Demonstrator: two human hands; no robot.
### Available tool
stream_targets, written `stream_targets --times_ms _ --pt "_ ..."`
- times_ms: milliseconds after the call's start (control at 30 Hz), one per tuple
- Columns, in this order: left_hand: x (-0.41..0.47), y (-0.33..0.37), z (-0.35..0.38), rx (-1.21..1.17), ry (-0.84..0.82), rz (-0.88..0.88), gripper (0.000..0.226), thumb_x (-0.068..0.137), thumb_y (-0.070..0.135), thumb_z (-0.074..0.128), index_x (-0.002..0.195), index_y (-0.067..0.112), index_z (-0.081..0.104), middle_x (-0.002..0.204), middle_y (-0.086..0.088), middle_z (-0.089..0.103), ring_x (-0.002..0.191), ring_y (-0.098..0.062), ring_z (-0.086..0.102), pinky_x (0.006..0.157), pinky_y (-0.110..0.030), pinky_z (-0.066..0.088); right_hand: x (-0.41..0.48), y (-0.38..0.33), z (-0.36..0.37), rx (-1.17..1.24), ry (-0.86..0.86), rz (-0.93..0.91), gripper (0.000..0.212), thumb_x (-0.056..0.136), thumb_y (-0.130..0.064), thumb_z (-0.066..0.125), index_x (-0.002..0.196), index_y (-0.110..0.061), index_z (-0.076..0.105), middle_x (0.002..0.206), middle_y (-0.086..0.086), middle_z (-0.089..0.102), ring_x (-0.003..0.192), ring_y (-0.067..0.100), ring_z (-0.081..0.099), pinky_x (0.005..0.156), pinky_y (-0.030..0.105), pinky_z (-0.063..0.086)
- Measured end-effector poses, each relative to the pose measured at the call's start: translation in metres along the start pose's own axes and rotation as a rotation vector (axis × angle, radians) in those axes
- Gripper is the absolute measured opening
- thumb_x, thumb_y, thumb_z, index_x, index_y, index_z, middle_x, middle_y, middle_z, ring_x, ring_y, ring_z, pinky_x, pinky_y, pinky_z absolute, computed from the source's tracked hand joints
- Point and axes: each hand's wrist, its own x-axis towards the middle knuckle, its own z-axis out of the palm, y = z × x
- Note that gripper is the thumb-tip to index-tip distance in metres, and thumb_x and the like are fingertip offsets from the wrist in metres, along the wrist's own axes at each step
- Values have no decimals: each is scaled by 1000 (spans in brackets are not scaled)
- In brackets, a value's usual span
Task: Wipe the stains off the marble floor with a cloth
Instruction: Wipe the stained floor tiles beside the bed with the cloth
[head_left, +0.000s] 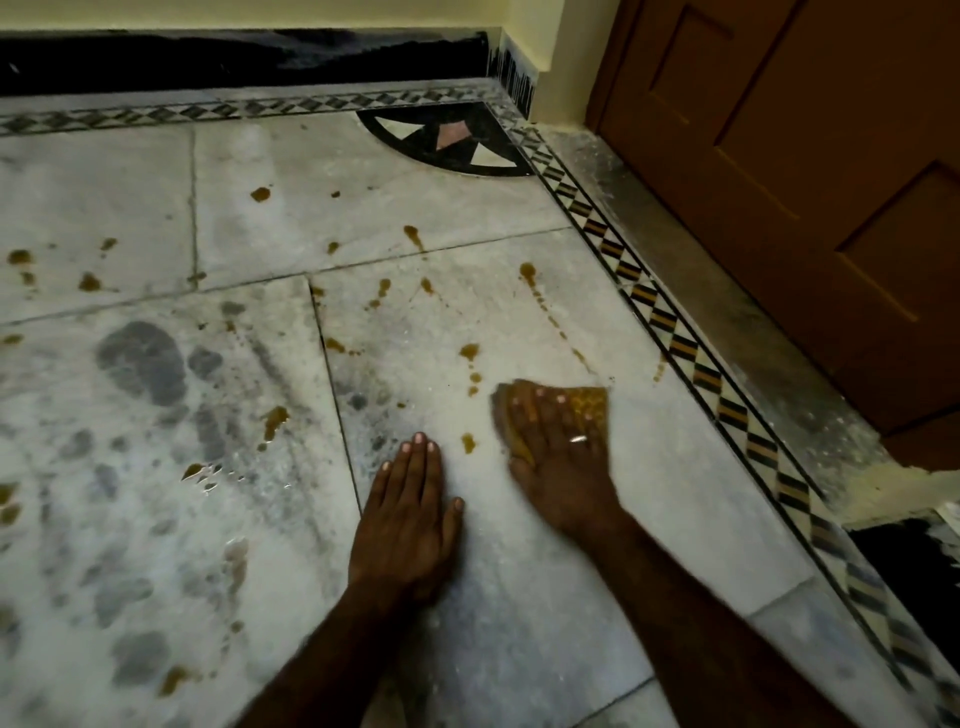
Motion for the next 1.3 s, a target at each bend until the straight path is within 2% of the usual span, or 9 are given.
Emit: stream_targets --times_ms 167,400,500,600,733,867,1033,1133,1300 --pt "-5 -5 4 3 30 75 68 100 41 32 150 -5 39 159 -23 34 147 -37 34 118 -49 24 -72 -39 5 -43 4 -300 79 92 -52 49 163 -28 22 171 4 21 157 29 20 120 55 19" --pt "-4 -9 3 -16 9 113 72 102 47 24 153 -3 32 162 -22 27 151 -36 27 120 -50 23 -91 -19 -8 -99 -91 -269 80 94 -54 51 163 -32 18 171 0 18 157 24 19 119 52 20" --pt "-4 -4 -3 -66 -21 89 70 99 43 32 150 -5 37 160 -24 32 148 -38 32 117 -51 27 -93 -22 -12 -159 -145 -276 80 94 -56 48 164 -29 18 171 4 19 156 28 21 118 53 19" --pt "-2 -8 -12 -94 -114 93 69 98 43 33 147 -4 43 157 -24 37 144 -39 40 118 -47 22 -90 -25 -25 -220 -179 -280 82 89 -59 49 162 -27 28 166 8 32 153 33 28 116 53 27" --pt "6 -23 -26 -105 -244 100 74 106 50 13 143 -2 51 152 -21 45 139 -36 47 118 -37 12 -80 -22 -40 -253 -284 -283 80 85 -61 48 155 -22 44 157 11 47 145 33 31 109 53 45" --pt "1 -18 -19 -118 -140 87 70 105 49 24 143 -2 50 153 -21 45 144 -32 37 118 -41 19 -88 -22 -20 -214 -168 -262 85 82 -52 55 158 -20 37 160 16 41 148 37 38 113 54 29" --pt "20 13 -5 -160 -56 77 65 102 43 34 148 -2 44 157 -19 39 145 -32 38 115 -47 30 -58 12 -5 -130 -25 -166 73 96 -43 45 160 -10 31 162 20 35 146 42 39 112 60 29" --pt "48 27 3 -154 -54 53 65 104 42 27 148 -2 43 158 -21 38 145 -34 38 115 -48 28 -7 35 -9 -86 -44 -25 69 103 -50 29 158 -9 34 162 23 35 147 44 37 116 61 24" --pt "84 32 13 -105 -36 -1 65 102 40 28 149 -3 41 158 -22 35 145 -37 39 122 -43 14 3 40 -10 -110 78 -157 72 99 -45 47 161 -15 28 167 17 27 153 40 26 119 63 25"
